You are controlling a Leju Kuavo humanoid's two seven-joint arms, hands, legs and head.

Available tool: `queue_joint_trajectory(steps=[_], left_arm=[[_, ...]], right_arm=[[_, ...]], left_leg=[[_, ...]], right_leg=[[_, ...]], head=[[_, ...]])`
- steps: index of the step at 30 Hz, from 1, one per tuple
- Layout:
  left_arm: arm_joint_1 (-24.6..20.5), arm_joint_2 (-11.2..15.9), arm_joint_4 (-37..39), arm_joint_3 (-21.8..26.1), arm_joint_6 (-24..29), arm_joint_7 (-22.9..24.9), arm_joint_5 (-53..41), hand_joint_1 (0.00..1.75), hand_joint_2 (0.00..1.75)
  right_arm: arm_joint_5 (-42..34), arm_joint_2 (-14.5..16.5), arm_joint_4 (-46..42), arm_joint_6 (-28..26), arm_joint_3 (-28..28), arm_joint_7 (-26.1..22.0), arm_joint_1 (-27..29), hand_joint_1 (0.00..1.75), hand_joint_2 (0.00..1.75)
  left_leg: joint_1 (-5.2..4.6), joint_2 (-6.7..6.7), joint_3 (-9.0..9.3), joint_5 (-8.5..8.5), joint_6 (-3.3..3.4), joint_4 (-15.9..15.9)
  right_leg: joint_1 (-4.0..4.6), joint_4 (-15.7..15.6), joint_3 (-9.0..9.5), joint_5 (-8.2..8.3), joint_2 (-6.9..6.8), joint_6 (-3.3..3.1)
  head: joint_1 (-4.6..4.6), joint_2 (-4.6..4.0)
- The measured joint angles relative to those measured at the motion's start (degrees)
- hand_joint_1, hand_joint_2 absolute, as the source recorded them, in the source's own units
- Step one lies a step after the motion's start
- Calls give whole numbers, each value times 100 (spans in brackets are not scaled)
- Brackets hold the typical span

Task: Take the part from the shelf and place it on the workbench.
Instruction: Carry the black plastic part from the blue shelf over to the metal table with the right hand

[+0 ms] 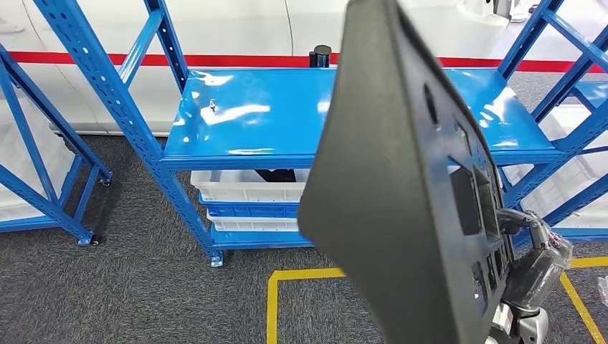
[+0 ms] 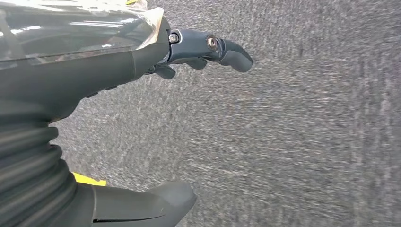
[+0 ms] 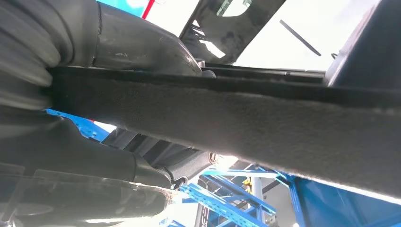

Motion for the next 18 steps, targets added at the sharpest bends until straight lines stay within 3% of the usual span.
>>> queue_joint_trajectory(steps=[1,2,3,5,7,8,10,11,12,14,15,16,17,18], left_arm=[[0,-1,0,0,-1,2,-7,0,175],[0,0,0,0,-1,2,-11,0,175],[0,0,0,0,-1,2,-13,0,175],[0,0,0,0,-1,2,-16,0,175],[-1,-1,1,0,-11,3,-20,0,175],[-1,7,2,-1,-51,6,-28,0,175],[3,56,10,-3,-216,33,-59,0,175],[6,97,17,-4,-311,50,-75,0,175],[9,134,26,-6,-378,68,-86,0,175],[12,194,39,-8,-443,89,-100,0,175],[12,214,43,-9,-454,96,-108,0,175],[12,234,44,-9,-461,100,-115,0,175],[12,250,46,-9,-462,102,-119,0,175],[12,262,46,-9,-461,103,-121,0,175]], right_arm=[[-11,-3,1,0,0,-1,10,171,175],[-23,-7,2,-1,0,-1,18,171,175],[-35,-10,3,0,0,0,23,171,175],[-49,-19,4,1,0,1,24,171,175],[-51,-25,4,0,-1,1,25,171,175],[-51,-27,4,-1,-1,-3,26,171,175],[-50,-27,6,1,-1,-20,27,171,175],[-45,-26,8,1,1,-28,20,171,175],[-40,-23,9,2,2,-34,16,171,175],[-33,-18,11,2,2,-36,13,171,175],[-34,-17,11,2,1,-37,16,171,175],[-40,-16,14,2,1,-42,19,171,175],[-48,-16,16,2,1,-49,23,171,175],[-56,-16,18,2,1,-60,26,171,175]], left_leg=[[-12,7,-86,76,4,5],[-22,13,-177,152,2,12],[-29,17,-264,226,-4,20],[-36,17,-421,353,-36,47],[-58,9,-510,460,-91,79],[-67,6,-528,514,-122,86],[-64,1,-547,606,-190,69],[-48,-10,-574,554,-228,101],[-32,-22,-621,384,-267,210],[0,-45,-778,-236,-341,769],[13,-49,-861,-523,-371,1158],[28,-50,-911,-684,-397,1517],[46,-49,-901,-692,-417,1752],[64,-48,-803,-576,-432,1802]], right_leg=[[3,315,-36,-114,4,23],[4,479,3,-105,6,72],[3,440,139,1,6,132],[1,-244,701,236,8,201],[36,-1105,1270,205,21,141],[59,-1335,1400,150,28,87],[70,-1387,1362,176,29,-18],[50,-1380,1315,227,17,-75],[28,-1381,1259,292,3,-145],[4,-1380,1102,442,-23,-236],[7,-1374,1014,519,-26,-255],[9,-1363,920,594,-28,-247],[7,-1343,824,666,-30,-232],[0,-1314,729,726,-31,-208]], head=[[1,0],[0,0],[0,0],[0,0],[-5,0],[-13,0],[-30,0],[-34,0],[-38,0],[-44,0],[-45,0],[-46,0],[-47,0],[-47,0]])
